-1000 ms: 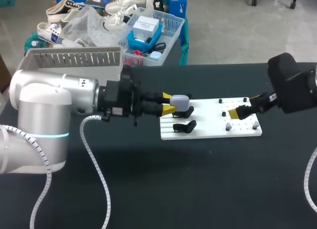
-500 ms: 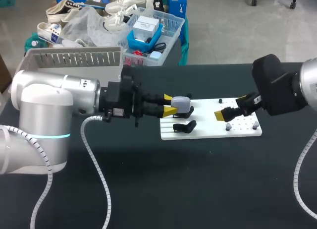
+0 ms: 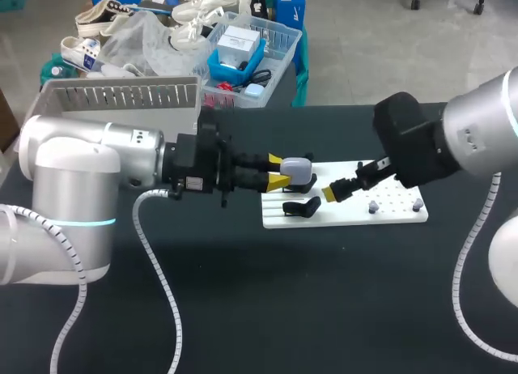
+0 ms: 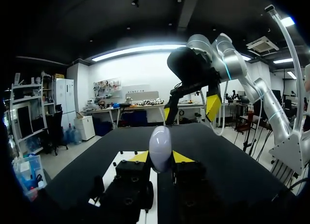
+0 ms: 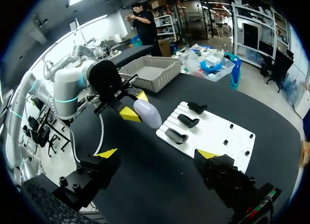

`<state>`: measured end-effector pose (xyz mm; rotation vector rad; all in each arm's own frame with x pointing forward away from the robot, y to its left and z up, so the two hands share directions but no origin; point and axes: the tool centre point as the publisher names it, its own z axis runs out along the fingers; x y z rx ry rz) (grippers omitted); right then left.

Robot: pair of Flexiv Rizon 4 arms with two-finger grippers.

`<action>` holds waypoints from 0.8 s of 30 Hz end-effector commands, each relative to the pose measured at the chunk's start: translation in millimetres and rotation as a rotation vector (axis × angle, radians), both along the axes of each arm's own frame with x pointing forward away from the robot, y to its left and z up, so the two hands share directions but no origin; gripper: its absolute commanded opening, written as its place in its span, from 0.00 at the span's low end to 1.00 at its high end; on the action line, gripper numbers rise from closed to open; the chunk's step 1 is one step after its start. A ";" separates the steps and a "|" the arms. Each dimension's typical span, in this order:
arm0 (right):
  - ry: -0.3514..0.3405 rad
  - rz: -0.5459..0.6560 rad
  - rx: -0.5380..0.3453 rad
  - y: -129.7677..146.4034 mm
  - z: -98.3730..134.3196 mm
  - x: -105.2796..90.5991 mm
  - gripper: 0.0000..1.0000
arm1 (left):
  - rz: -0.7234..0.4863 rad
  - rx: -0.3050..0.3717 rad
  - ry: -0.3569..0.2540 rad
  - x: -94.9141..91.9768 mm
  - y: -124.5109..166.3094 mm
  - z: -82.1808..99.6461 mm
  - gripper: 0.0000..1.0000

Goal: Pick up each earbud case from the left stands, insert the matching earbuds, close the lid, and place the case in the box.

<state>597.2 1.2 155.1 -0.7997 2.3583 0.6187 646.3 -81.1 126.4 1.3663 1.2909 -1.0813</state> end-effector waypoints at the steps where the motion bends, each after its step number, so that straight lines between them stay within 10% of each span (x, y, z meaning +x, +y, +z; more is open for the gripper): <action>1: 0.010 -0.006 -0.015 16.4 -4.9 11.9 1.00 | 0.004 0.000 -0.001 0.1 -1.0 -0.6 0.00; 24: 0.023 -0.016 -0.019 28.9 -13.9 37.6 1.00 | 0.004 0.000 -0.001 0.1 -1.0 -0.6 0.00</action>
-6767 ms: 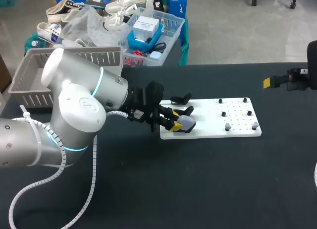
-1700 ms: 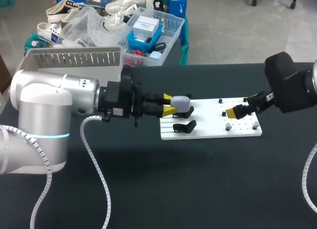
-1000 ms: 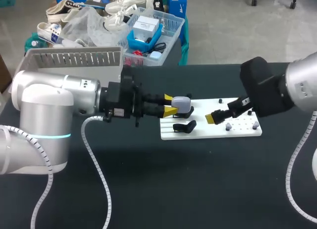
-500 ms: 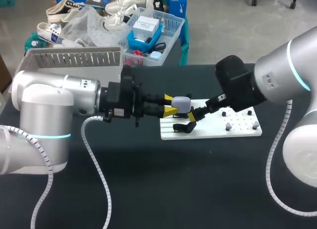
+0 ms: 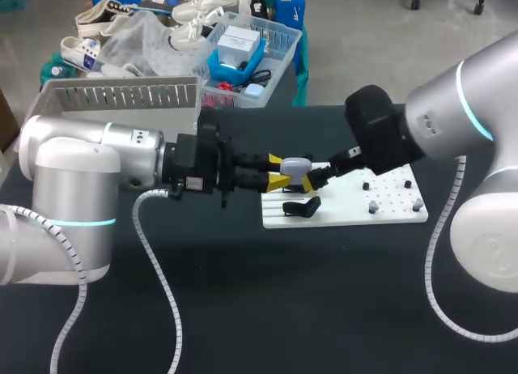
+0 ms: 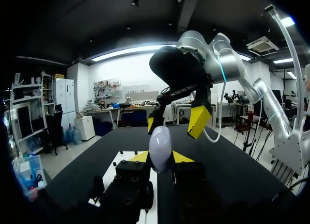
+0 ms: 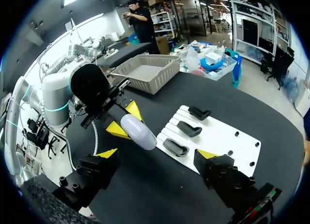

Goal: Pick up each earbud case from the left stands, insert the matching earbuds, close the lid, and place the case in the box.

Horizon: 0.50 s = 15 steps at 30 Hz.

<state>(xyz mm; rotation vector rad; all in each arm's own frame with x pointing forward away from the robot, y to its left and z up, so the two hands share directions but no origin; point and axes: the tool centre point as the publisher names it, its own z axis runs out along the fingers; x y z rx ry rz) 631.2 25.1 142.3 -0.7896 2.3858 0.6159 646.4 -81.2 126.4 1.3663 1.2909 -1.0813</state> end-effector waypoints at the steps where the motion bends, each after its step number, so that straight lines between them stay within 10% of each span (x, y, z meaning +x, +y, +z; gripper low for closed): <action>1: 0.001 -0.006 -0.011 5.4 -1.6 4.8 1.00 | 0.004 0.000 -0.001 0.1 -1.0 -0.6 0.00; 15: -0.001 -0.019 -0.020 8.2 -4.1 12.5 1.00 | 0.004 0.000 -0.001 0.1 -1.0 -0.6 0.00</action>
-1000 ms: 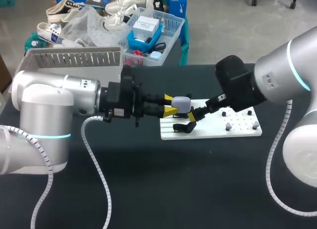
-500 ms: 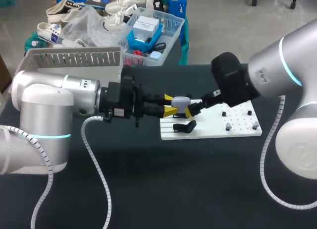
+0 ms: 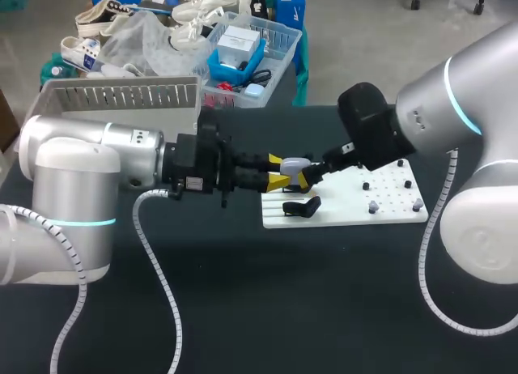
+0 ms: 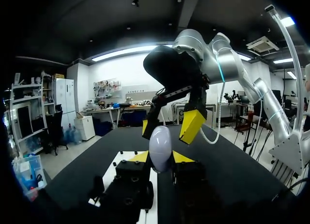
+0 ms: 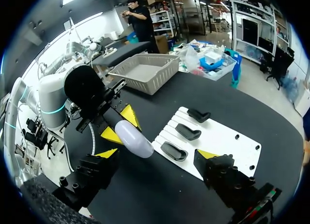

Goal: Pick up each earbud case from the left stands, insert the matching earbuds, close the lid, and place the case in the box.

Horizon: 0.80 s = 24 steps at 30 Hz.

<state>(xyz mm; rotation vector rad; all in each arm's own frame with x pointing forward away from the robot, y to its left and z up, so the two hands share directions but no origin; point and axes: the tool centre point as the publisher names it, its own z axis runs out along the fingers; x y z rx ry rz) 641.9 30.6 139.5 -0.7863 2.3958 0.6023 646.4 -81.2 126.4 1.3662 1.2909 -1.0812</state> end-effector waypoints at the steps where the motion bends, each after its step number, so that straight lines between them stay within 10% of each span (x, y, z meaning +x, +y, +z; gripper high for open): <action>1: -0.005 -0.014 -0.009 2.4 -1.4 2.5 1.00 | 0.003 0.000 -0.001 0.1 -1.0 -0.6 0.00; 24: -0.010 -0.041 -0.011 -0.5 0.4 10.1 1.00 | 0.003 0.000 -0.001 0.1 -1.0 -0.6 0.00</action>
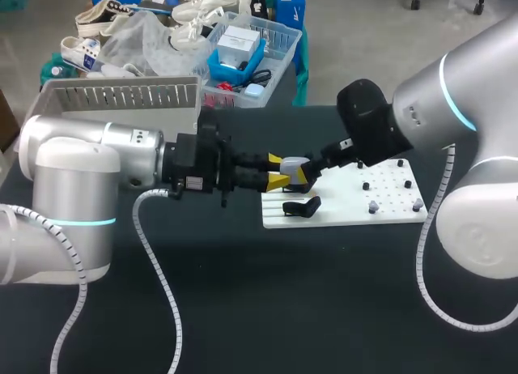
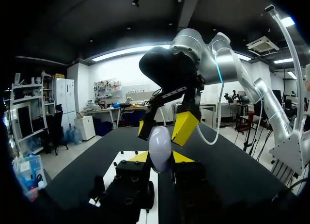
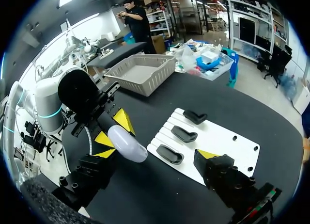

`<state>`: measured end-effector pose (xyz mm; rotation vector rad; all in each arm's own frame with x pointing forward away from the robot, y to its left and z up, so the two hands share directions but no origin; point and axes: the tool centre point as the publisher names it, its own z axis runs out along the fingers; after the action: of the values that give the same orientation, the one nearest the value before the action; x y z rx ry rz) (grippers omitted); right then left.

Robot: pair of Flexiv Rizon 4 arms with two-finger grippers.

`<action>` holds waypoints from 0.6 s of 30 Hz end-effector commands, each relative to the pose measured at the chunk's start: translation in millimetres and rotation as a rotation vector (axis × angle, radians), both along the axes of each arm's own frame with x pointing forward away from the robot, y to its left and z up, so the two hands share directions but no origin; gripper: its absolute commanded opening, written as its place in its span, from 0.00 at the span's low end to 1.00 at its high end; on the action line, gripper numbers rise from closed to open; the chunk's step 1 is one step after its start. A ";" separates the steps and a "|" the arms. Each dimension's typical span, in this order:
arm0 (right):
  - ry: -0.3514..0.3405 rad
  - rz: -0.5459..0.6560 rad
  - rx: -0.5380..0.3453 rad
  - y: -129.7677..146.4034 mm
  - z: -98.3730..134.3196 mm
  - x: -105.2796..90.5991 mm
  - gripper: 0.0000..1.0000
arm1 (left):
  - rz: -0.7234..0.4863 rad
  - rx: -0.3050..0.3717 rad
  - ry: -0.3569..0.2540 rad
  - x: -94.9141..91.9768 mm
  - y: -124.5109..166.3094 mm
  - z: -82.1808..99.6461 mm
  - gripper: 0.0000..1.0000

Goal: Pick up each earbud case from the left stands, insert the matching earbuds, close the lid, and place the case in the box.

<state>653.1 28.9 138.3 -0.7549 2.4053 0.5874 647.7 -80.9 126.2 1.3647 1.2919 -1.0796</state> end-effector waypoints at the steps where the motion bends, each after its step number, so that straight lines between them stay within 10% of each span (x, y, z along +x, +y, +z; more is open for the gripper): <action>1: -0.012 -0.014 -0.007 1.1 2.4 -0.9 1.00 | 0.001 0.000 -0.001 -1.2 -1.2 -0.5 0.00; 18: -0.120 -0.086 -0.016 -31.1 34.8 13.6 1.00 | 0.001 0.000 -0.001 -1.2 -1.2 -0.5 0.00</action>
<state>678.2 10.7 167.9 -0.7133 2.3303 0.5671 646.6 -81.6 126.1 1.3659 1.2909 -1.0811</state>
